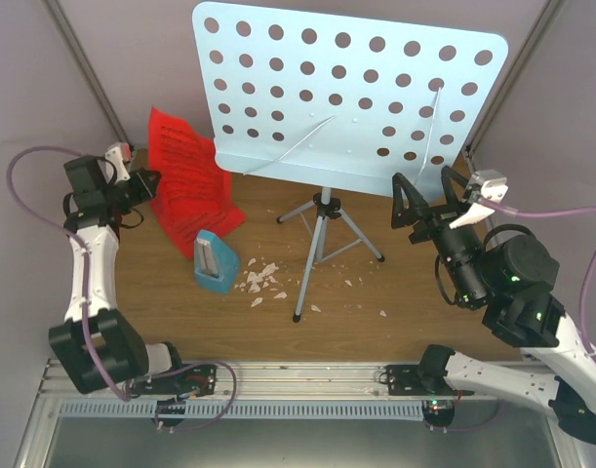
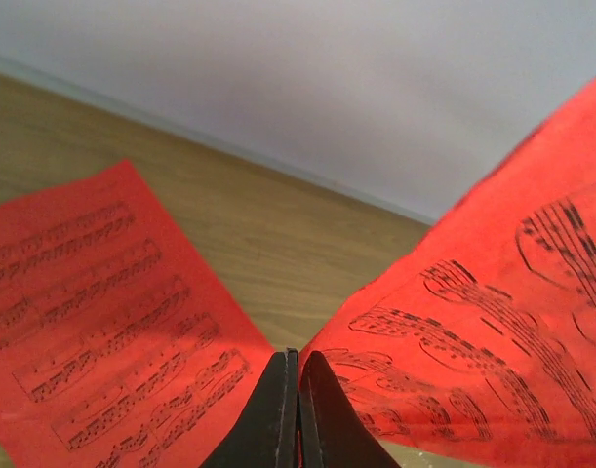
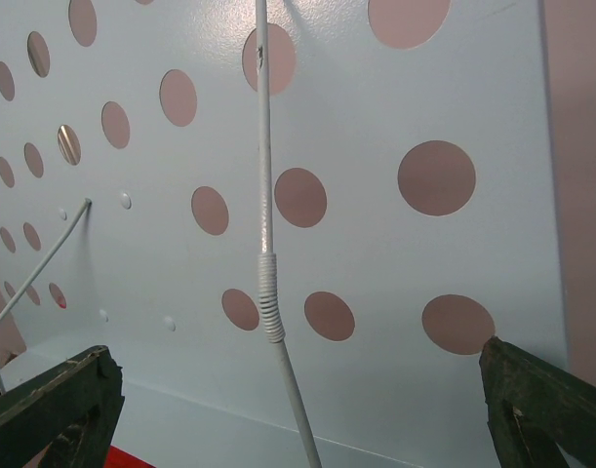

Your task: Pack up the instrument practice props

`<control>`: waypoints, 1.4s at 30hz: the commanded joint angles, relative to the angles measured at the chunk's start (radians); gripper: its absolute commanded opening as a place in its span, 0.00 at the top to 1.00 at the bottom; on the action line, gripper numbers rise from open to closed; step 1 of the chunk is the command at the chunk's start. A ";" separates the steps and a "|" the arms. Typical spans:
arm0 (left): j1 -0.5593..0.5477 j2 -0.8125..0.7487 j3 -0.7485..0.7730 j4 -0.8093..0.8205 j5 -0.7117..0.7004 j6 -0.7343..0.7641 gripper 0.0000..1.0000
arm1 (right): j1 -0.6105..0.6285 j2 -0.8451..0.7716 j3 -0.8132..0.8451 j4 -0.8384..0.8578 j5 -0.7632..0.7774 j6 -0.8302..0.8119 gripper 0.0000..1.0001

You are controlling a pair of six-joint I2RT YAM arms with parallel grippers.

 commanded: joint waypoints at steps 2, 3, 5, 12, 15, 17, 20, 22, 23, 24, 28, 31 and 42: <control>0.014 0.073 -0.051 0.127 0.000 -0.016 1.00 | 0.006 -0.003 -0.017 0.019 0.002 0.026 0.00; 0.014 0.086 -0.059 0.132 -0.019 -0.015 1.00 | 0.006 -0.004 -0.021 0.022 0.002 0.030 0.00; 0.014 0.118 -0.074 0.140 -0.053 -0.016 1.00 | 0.005 -0.007 -0.032 0.028 0.000 0.043 0.01; 0.014 0.222 -0.141 0.191 -0.075 -0.018 1.00 | 0.006 -0.013 -0.053 0.006 -0.011 0.111 0.00; 0.014 0.249 -0.157 0.205 -0.099 -0.006 1.00 | 0.006 -0.021 -0.078 0.008 -0.013 0.127 0.00; 0.013 0.270 -0.164 0.209 -0.109 0.009 1.00 | 0.006 -0.027 -0.097 0.012 -0.008 0.138 0.00; 0.017 0.319 -0.167 0.205 -0.131 0.039 1.00 | 0.006 -0.035 -0.115 0.016 -0.006 0.155 0.00; 0.022 0.353 -0.162 0.196 -0.141 0.057 1.00 | 0.006 -0.040 -0.122 0.018 -0.007 0.164 0.00; 0.025 0.370 -0.152 0.187 -0.136 0.062 1.00 | 0.006 -0.041 -0.126 0.019 -0.007 0.168 0.00; 0.026 0.388 -0.142 0.177 -0.125 0.067 1.00 | 0.006 -0.043 -0.128 0.020 -0.007 0.170 0.00; 0.025 0.447 -0.111 0.132 -0.114 0.084 1.00 | 0.006 -0.050 -0.139 0.035 -0.002 0.183 0.00; 0.026 0.451 -0.111 0.126 -0.137 0.087 0.95 | 0.006 -0.057 -0.151 0.052 -0.004 0.192 0.00; 0.024 0.396 -0.089 0.078 -0.256 0.130 0.19 | 0.006 -0.128 -0.170 0.001 -0.008 0.253 0.00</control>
